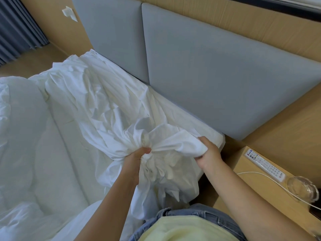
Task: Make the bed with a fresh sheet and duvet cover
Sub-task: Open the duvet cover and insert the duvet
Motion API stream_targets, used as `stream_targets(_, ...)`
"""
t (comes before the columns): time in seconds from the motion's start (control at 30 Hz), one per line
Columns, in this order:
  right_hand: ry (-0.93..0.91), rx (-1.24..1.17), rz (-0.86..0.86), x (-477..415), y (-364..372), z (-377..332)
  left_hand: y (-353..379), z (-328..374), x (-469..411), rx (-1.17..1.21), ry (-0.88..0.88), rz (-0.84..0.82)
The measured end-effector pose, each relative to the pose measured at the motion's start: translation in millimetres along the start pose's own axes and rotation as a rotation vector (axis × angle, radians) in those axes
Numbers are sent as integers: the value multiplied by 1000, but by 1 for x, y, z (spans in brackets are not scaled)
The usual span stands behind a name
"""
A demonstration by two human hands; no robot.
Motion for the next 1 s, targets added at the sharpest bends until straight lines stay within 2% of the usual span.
stream_targets(0.07, -56, 116, 64, -4, -16, 3, 1, -1, -1, 24, -15, -23)
stream_targets(0.17, -350, 299, 141, 3, -26, -8, 2, -4, -1, 29, -30, -62)
stream_targets(0.2, -515, 333, 190, 16, -28, -22, 1, -5, -2, 20, -33, -67)
stream_targets(0.27, -1026, 563, 239, 59, -17, -57, 0, -9, -3, -1, -46, -60)
stream_targets(0.3, -1245, 730, 186, 77, -4, -65, 0, -10, -2, -13, -53, -57)
stream_targets(0.33, -1356, 869, 58, 89, 10, -64, 1, -12, -3, -25, -59, -57)
stream_targets(0.37, -1263, 1005, -91, 90, 23, -57, 3, -14, -3, -34, -68, -67)
stream_targets(0.43, -715, 1244, -294, 75, 40, -23, 8, -20, -5, -50, -88, -109)
stream_targets(0.47, -441, 1287, -347, 64, 41, 0, 11, -23, -5, -61, -101, -139)
stream_targets(0.5, -281, 1269, -374, 57, 42, 20, 13, -26, -4, -65, -114, -166)
stream_targets(0.53, -219, 1214, -399, 52, 47, 33, 15, -29, -2, -49, -120, -198)
stream_targets(0.6, -222, 1113, -410, 42, 56, 47, 14, -34, 0, -12, -128, -230)
stream_targets(0.77, -314, 1196, -431, 42, 59, 59, 4, -41, -4, -16, -166, -271)
stream_targets(0.9, -385, 1189, -456, 58, 58, 64, 8, -39, -9, 53, -183, -380)
stream_targets(1.0, -366, 1151, -490, 63, 59, 60, 10, -32, -18, 104, -144, -465)
Point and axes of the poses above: each hand's wrist, its own x-axis away from the middle knuckle, its own y-axis out of the palm, z = x × y, the point moved 6 cm from there along -x, towards the middle knuckle, and after that the axes turned 4 degrees about -z, right-handed, at the moved point
